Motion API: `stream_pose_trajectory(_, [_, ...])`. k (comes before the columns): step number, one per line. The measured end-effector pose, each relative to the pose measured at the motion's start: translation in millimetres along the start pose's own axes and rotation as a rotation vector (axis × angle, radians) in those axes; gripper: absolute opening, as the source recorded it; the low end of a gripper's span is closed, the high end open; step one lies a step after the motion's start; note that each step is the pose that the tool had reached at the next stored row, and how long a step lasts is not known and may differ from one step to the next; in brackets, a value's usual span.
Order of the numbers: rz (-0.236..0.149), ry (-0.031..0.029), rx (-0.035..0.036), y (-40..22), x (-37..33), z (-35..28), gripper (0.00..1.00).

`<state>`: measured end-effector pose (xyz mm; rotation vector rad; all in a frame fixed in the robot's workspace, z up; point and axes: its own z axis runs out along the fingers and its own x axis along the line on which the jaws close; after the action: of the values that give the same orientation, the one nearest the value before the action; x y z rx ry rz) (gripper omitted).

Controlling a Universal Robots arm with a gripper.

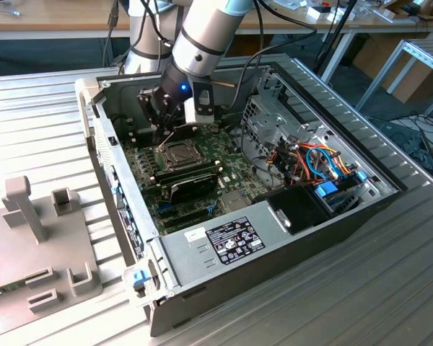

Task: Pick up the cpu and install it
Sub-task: 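Close the cpu cover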

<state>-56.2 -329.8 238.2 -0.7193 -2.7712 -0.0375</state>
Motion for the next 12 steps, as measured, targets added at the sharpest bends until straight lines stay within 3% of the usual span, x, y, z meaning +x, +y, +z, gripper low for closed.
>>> stream_pose_trajectory(1, [-0.008, -0.0002, -0.0090, 0.1, -0.1, 0.0, 0.11])
stream_pose_trajectory(3, [-0.017, -0.0005, -0.0162, 0.7, -1.1, -0.4, 0.11])
stream_pose_trajectory(12, [-0.030, -0.0003, -0.0139, 9.2, -15.1, -4.7, 0.11])
